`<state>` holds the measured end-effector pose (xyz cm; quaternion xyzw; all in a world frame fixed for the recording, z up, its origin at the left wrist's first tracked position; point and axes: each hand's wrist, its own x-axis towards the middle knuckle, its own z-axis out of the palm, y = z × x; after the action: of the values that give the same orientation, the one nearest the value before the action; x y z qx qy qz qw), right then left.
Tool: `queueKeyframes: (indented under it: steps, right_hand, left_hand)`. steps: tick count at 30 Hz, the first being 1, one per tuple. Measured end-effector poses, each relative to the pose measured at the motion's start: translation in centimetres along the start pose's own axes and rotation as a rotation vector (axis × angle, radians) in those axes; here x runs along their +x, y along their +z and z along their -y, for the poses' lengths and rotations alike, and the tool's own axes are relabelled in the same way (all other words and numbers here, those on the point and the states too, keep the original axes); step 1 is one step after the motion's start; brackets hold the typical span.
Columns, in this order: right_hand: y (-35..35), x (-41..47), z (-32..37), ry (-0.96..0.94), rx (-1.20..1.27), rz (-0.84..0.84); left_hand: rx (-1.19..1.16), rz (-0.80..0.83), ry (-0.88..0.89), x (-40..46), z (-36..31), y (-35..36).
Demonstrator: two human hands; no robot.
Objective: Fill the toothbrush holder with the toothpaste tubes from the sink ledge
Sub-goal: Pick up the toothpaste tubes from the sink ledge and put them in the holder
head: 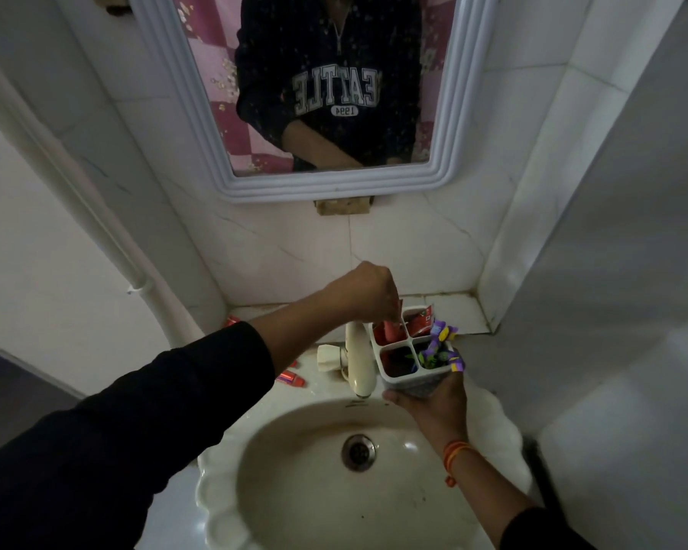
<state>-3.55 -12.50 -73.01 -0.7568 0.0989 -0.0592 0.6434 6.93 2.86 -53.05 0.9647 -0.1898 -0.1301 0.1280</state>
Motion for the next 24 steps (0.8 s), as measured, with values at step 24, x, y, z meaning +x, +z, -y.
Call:
queueKeyframes:
  steps: [24]
  right_hand:
    - [0.0,0.1,-0.5,-0.064,-0.089,-0.034]
  left_hand:
    - [0.327,0.174,-0.291,-3.8,19.4,7.5]
